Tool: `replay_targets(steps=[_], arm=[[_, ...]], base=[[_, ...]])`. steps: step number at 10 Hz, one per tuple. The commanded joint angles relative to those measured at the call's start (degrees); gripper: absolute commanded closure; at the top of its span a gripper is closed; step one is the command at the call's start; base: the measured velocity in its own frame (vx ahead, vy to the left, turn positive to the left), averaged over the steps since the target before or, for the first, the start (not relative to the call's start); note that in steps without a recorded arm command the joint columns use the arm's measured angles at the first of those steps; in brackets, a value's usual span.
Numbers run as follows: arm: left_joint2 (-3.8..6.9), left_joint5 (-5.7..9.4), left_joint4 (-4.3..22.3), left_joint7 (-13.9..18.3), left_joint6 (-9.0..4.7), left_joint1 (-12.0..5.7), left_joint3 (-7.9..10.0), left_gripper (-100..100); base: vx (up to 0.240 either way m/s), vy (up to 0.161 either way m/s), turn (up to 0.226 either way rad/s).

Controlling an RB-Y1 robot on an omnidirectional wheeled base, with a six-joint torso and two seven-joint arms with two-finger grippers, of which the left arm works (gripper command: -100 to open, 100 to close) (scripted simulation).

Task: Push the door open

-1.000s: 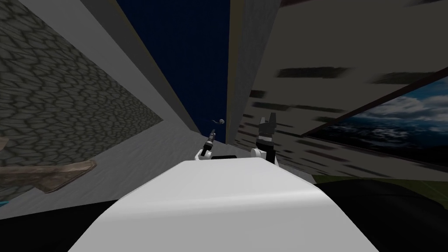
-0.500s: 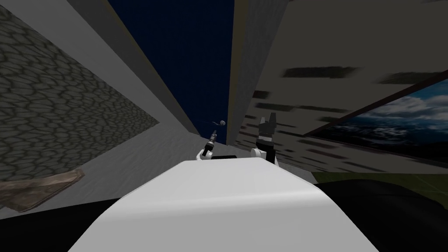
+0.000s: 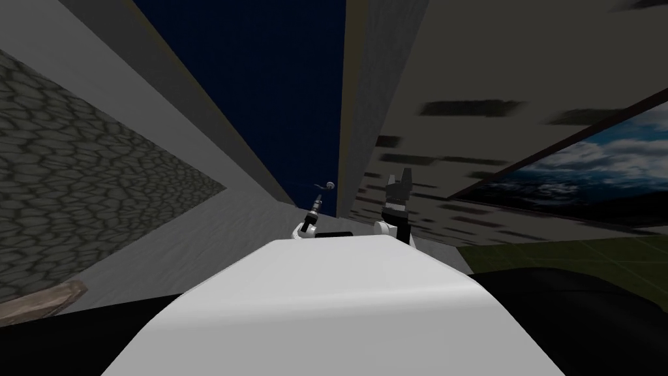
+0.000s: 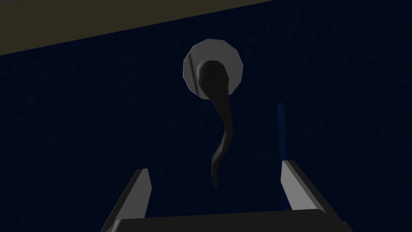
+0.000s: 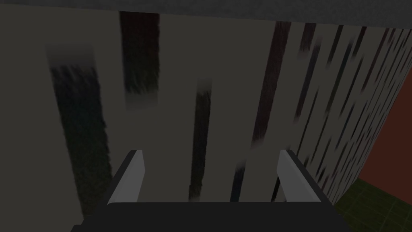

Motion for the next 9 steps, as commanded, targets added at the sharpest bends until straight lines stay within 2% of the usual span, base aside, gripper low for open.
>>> replay_targets(steps=[1, 5, 9], arm=[[-0.15, 0.49, 1.6, -0.6, -0.28, -1.27, 1.7, -100], [-0.63, 1.67, 4.6, -2.2, -0.94, -3.4, 6.0, -100], [-1.57, 2.94, 7.8, -4.0, -1.64, -5.68, 10.62, -100]], base=[[0.042, 0.001, -0.146], [0.04, 0.002, -0.178], [0.048, 0.009, -0.21]])
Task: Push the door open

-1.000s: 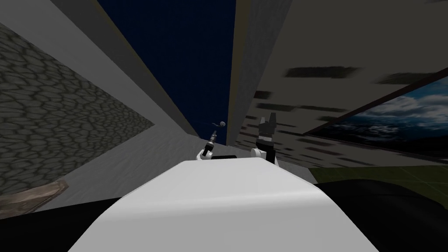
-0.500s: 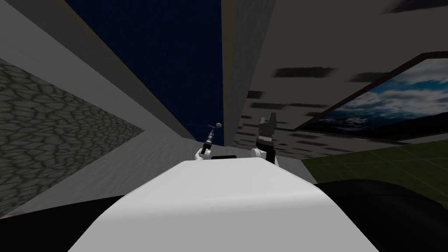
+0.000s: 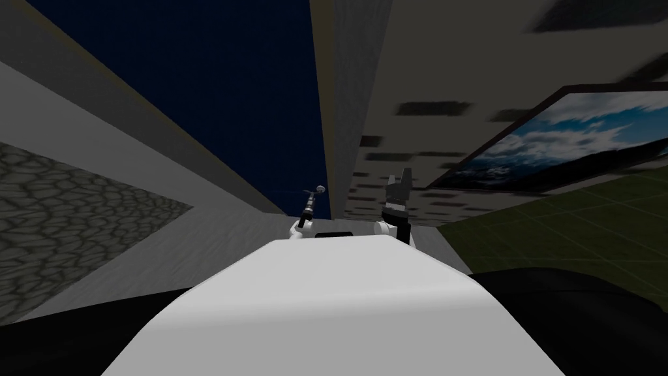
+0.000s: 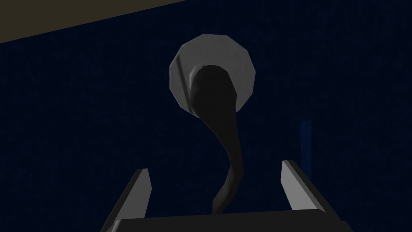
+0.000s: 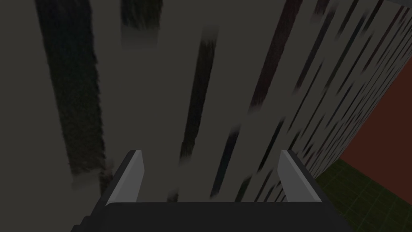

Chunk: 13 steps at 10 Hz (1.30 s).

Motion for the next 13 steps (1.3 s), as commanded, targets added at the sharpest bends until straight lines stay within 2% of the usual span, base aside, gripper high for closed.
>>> replay_targets(steps=[1, 2, 3, 5, 6, 7, 12, 13], arm=[[-0.55, 0.46, 0.8, -0.8, -0.02, -0.67, 1.78, -100], [-0.85, 0.75, 1.5, -1.2, -0.18, -1.18, 2.81, -100], [-1.46, 1.25, 2.8, -1.9, -0.45, -2.08, 4.63, -100], [-2.23, 1.77, 4.1, -2.6, -0.74, -3.02, 6.53, -100], [-1.94, 1.6, 3.9, -2.3, -0.66, -2.93, 5.89, -100], [-1.94, 1.6, 3.9, -2.3, -0.66, -2.93, 5.89, 100], [-1.94, 1.6, 3.9, -2.3, -0.66, -2.93, 5.89, 100], [-1.05, 2.11, 4.7, -3.2, -1.06, -3.5, 7.61, 100]], base=[[0.052, 0.016, -0.191], [0.047, 0.016, -0.177], [0.059, 0.007, -0.272], [0.053, 0.018, -0.176], [0.023, 0.008, -0.036], [-0.003, -0.001, 0.035], [-0.001, -0.001, 0.001], [-0.033, 0.05, -0.151]])
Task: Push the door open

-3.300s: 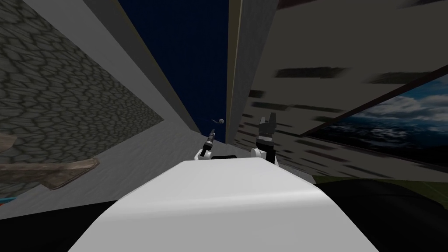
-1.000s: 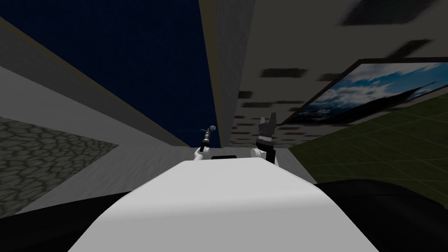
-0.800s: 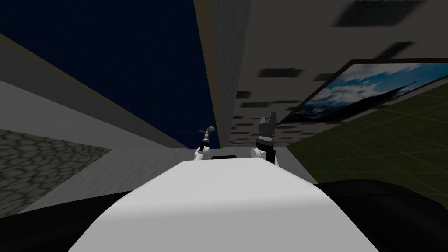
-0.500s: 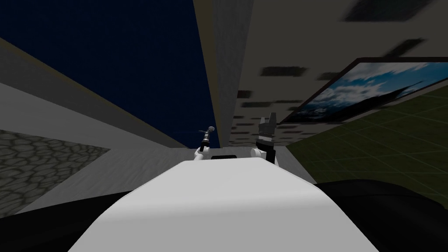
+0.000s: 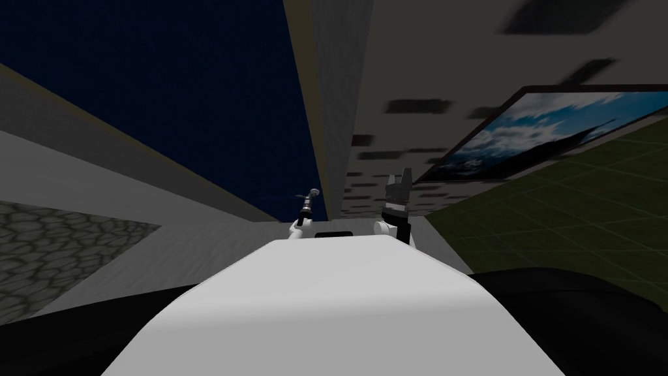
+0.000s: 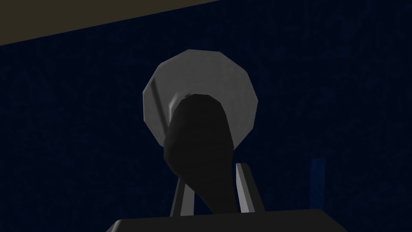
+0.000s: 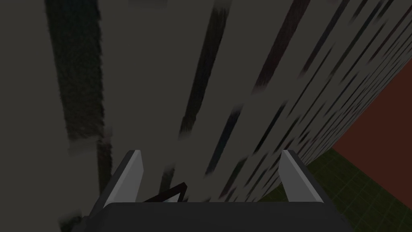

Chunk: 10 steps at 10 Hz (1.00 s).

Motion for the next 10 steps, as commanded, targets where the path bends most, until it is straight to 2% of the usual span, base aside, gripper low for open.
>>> replay_targets(steps=[1, 7, 10], arm=[[0.94, 0.43, 0.0, -1.0, -0.4, -0.39, 1.65, 100], [2.42, 1.6, 1.7, -3.4, -1.83, -2.02, 5.86, 100], [2.42, 1.6, 1.7, -3.4, -1.83, -2.02, 5.86, 100]], base=[[-0.055, 0.086, -0.161], [-0.038, 0.056, -0.079], [-0.009, 0.019, -0.003]])
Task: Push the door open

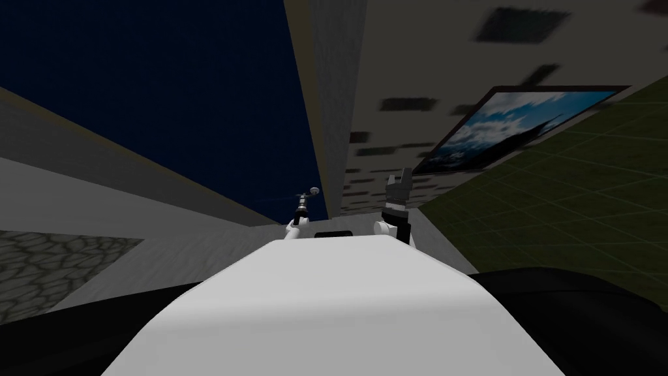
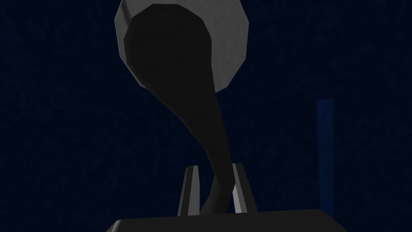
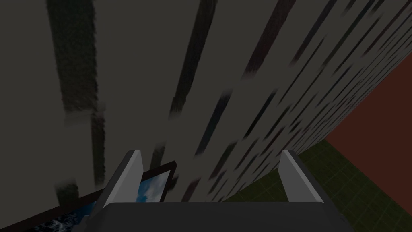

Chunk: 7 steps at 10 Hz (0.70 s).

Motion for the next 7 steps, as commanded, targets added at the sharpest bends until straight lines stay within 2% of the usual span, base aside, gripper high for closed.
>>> replay_targets(steps=[1, 4, 5, 6, 7], arm=[[1.16, 0.52, -0.8, -0.4, -0.16, -0.23, 1.68, 100], [1.61, 0.99, -0.1, -1.4, -0.73, -0.88, 3.35, 100], [1.61, 0.99, 1.4, -1.4, -0.73, -0.88, 3.35, 100], [1.61, 0.99, 0.2, -1.4, -0.73, -0.88, 3.35, 100], [1.76, 1.2, 0.2, -1.8, -0.99, -1.18, 4.13, 100]], base=[[-0.017, 0.024, -0.07], [-0.029, 0.033, -0.074], [-0.02, 0.03, -0.013], [0.002, 0.01, 0.014], [-0.012, 0.042, 0.012]])
